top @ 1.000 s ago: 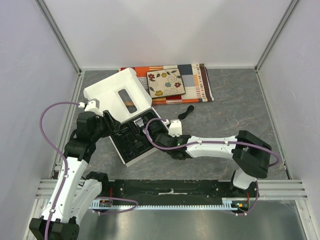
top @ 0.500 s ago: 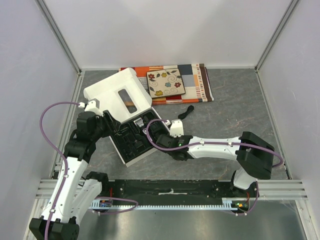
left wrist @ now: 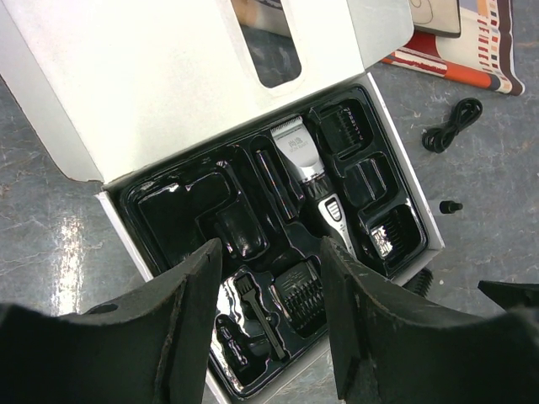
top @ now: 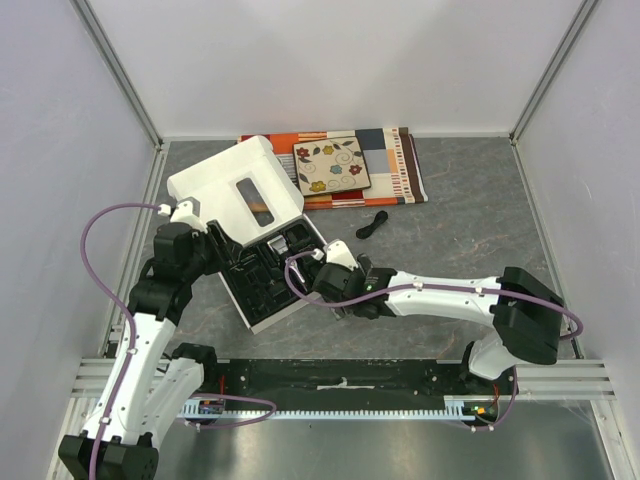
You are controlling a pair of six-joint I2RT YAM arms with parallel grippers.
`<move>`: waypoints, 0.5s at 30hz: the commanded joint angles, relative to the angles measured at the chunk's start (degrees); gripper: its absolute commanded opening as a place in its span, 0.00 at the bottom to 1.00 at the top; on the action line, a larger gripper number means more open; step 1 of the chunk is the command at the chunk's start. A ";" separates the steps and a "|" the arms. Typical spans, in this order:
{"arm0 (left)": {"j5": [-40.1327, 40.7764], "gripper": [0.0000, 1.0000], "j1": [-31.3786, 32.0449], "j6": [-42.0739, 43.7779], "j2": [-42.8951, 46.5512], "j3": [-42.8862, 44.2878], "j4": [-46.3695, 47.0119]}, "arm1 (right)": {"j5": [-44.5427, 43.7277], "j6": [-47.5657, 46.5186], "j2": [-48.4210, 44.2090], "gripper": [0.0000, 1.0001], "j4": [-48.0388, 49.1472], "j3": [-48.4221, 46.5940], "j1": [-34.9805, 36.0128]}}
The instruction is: Sort the hair-cutting tools
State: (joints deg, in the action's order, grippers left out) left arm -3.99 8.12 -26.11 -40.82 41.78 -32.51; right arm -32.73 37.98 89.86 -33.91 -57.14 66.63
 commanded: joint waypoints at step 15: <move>-2.25 0.59 0.05 -0.17 -1.19 0.06 2.19 | 20.43 -21.98 -2.41 0.91 7.11 0.72 -10.91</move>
State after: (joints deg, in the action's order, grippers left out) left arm -5.10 8.12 -26.11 -41.76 41.78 -32.47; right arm -14.90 18.39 88.60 -29.15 -54.74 55.64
